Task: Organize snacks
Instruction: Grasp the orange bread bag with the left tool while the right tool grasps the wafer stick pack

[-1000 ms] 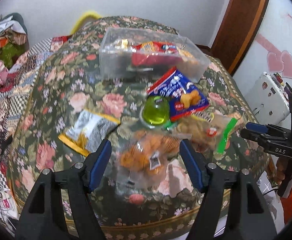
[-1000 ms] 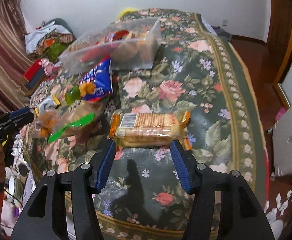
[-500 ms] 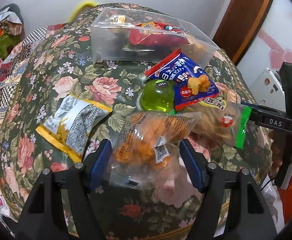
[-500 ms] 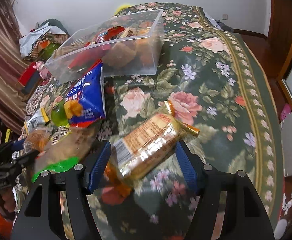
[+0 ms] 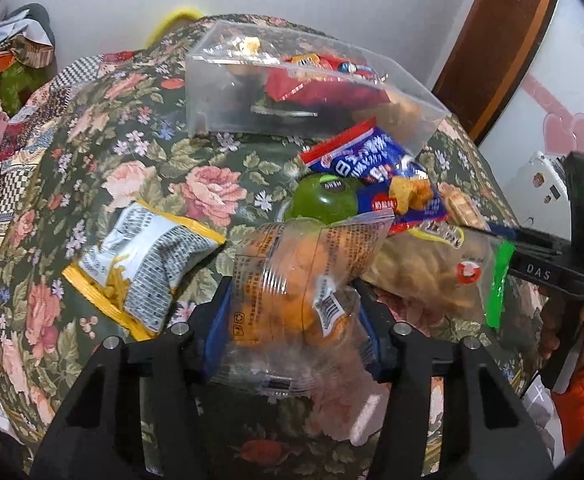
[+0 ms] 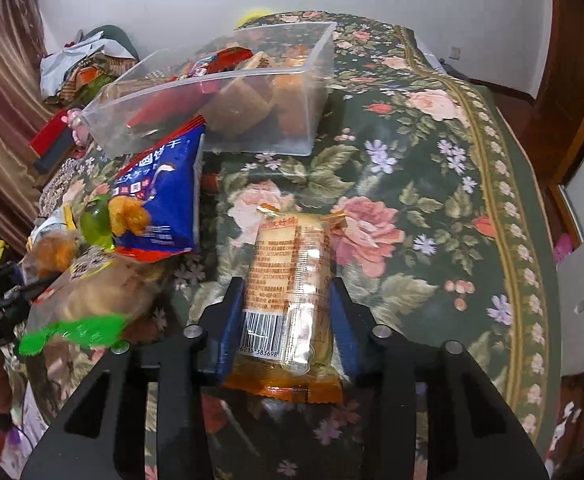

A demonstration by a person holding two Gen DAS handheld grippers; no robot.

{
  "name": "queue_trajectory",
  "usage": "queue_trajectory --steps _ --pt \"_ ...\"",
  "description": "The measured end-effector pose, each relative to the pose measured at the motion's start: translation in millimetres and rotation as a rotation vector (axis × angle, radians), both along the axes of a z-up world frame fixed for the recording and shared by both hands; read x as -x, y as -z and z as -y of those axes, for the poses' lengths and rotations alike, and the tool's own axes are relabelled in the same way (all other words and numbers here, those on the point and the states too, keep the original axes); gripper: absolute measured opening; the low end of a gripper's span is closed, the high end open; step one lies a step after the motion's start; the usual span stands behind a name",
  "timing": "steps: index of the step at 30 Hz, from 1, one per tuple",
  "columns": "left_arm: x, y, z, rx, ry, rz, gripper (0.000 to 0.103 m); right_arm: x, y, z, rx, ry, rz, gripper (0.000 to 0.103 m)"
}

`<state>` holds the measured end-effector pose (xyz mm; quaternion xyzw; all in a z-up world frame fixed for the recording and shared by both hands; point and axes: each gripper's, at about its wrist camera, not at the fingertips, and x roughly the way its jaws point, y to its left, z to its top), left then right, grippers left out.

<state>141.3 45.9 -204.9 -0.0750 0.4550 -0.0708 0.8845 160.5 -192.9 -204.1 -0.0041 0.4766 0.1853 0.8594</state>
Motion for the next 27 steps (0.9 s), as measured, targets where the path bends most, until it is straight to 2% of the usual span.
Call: queue_trajectory --steps 7,13,20,27 --pt "5.6 -28.6 -4.8 -0.005 -0.019 0.074 0.054 8.1 -12.4 15.2 -0.011 0.020 0.029 0.035" --pt "1.1 -54.2 -7.2 0.002 -0.030 0.125 0.054 11.7 -46.7 15.7 -0.027 0.015 0.118 0.035" --pt "-17.7 -90.5 -8.0 0.007 -0.041 0.201 0.054 1.3 -87.5 2.1 -0.059 -0.001 0.212 0.035" --pt "-42.6 -118.3 -11.3 -0.003 -0.056 0.255 0.054 -17.1 -112.0 -11.8 -0.098 -0.012 0.278 0.035"
